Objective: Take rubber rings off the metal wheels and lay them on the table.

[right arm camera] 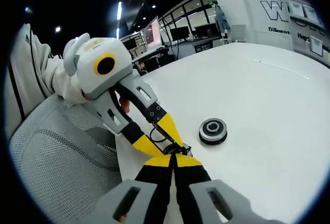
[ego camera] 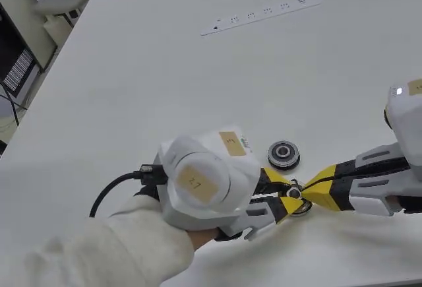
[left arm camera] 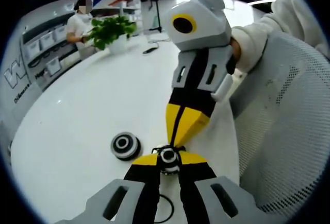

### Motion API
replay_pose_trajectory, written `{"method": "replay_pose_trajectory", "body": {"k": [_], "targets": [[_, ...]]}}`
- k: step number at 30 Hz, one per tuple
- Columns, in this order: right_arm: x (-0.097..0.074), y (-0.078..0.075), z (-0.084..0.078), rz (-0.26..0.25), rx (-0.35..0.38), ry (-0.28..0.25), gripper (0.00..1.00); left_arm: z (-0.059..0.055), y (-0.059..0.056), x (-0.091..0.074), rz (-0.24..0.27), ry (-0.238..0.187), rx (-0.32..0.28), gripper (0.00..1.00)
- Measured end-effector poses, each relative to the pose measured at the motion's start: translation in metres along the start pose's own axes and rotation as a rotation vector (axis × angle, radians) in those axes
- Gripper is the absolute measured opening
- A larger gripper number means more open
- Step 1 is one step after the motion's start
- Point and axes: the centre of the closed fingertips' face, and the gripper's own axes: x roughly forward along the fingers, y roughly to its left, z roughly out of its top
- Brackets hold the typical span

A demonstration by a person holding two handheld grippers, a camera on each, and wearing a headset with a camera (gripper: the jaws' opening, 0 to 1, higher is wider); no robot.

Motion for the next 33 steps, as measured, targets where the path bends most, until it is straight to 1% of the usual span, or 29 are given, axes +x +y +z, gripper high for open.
{"method": "replay_pose_trajectory", "body": {"k": [8,12,19,24,33], "targets": [[-0.0004,0.0012,0.0025,0.004,-0.015,-0.007,0.0,0.0002,-0.0001,0.0001,0.002,0.002,-0.002,0.14],[-0.0014,0.0019,0.0053,0.009,-0.004,-0.017,0.0,0.0002,-0.0001,0.0002,0.002,0.004,0.002,0.14],[-0.0032,0.002,0.0087,0.004,-0.007,-0.025,0.0,0.0005,0.0001,0.0003,0.007,0.001,0.003,0.14],[-0.0041,0.0017,0.0091,0.001,0.003,-0.028,0.0,0.0007,0.0003,0.0003,0.009,0.002,0.003,0.14],[-0.0025,-0.0028,0.0033,-0.016,0.003,-0.011,0.0,0.0017,-0.0003,-0.0002,0.032,0.017,0.046,0.14]]}}
